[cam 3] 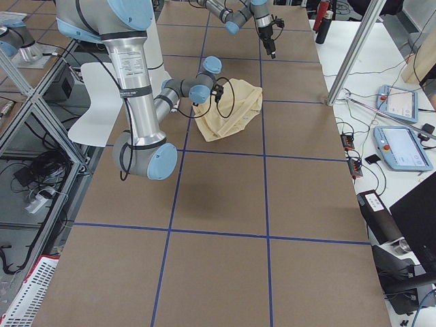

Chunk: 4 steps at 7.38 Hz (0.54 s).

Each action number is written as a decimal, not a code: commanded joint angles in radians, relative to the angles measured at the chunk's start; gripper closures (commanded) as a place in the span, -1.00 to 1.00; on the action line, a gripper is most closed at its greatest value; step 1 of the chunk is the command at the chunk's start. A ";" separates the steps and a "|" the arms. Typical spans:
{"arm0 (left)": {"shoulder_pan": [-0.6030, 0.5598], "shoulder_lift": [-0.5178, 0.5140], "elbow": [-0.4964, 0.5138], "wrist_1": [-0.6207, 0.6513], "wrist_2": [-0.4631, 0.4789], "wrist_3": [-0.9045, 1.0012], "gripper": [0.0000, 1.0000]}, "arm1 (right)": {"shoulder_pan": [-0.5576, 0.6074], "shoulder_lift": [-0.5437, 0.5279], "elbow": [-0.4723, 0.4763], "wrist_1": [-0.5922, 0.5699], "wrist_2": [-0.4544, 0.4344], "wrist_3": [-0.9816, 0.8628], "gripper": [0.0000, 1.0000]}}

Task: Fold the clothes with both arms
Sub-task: 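Drag the shirt corner toward the robot with the right gripper, rotating it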

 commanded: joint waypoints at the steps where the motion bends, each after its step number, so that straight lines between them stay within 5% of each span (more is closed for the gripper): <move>1: 0.001 0.008 -0.001 0.000 0.002 0.002 -0.98 | -0.064 -0.037 0.019 -0.003 0.005 0.028 1.00; 4: 0.003 0.009 -0.001 0.000 0.002 0.002 -0.98 | -0.098 -0.163 0.101 -0.003 0.005 0.027 1.00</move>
